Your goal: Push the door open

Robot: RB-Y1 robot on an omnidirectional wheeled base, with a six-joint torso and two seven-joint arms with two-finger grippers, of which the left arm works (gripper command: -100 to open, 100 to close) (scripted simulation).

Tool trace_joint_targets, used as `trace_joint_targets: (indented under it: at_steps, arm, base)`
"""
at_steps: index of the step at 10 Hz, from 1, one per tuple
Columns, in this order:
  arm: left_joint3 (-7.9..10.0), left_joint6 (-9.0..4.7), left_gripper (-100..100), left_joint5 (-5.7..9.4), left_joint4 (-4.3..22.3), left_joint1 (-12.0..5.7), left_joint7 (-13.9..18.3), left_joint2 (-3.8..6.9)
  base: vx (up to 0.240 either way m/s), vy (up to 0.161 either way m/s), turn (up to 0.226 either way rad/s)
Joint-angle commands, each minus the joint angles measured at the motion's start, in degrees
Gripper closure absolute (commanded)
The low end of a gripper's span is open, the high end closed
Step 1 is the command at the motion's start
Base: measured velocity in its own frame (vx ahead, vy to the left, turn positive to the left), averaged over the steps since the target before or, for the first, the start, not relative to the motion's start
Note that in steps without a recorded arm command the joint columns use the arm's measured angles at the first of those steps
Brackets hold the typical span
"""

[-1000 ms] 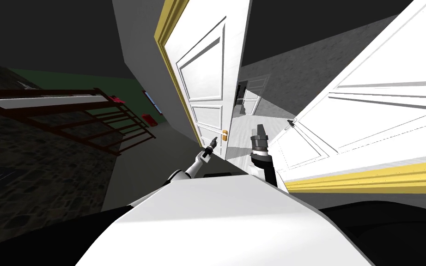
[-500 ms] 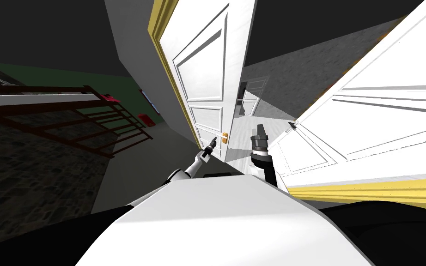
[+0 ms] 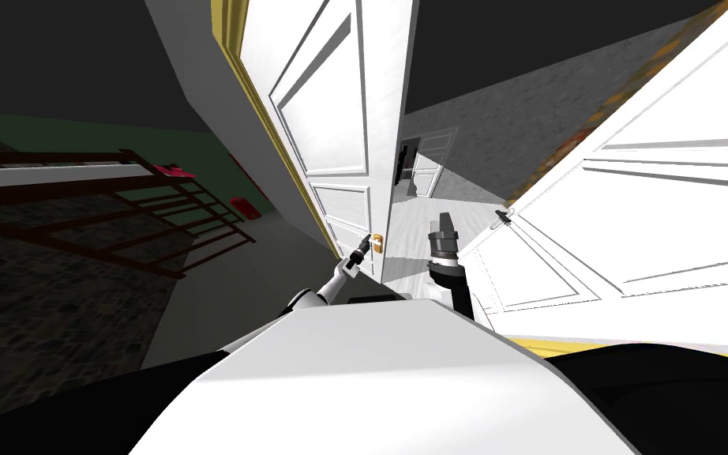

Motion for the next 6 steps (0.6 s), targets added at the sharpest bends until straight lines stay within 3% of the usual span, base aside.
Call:
trace_joint_targets:
  at_steps: [1, 2, 6]
  arm:
    - [0.0, 0.0, -100, 0.0, 0.0, 0.0, 0.0, 0.0]
    - [0.0, 0.0, 100, 0.0, 0.0, 0.0, 0.0, 0.0]
    - [0.0, 0.0, 100, 0.0, 0.0, 0.0, 0.0, 0.0]
  base:
    - [0.077, -0.04, 0.002]
    - [-0.011, 0.004, 0.003]
    - [-0.008, 0.006, -0.007]
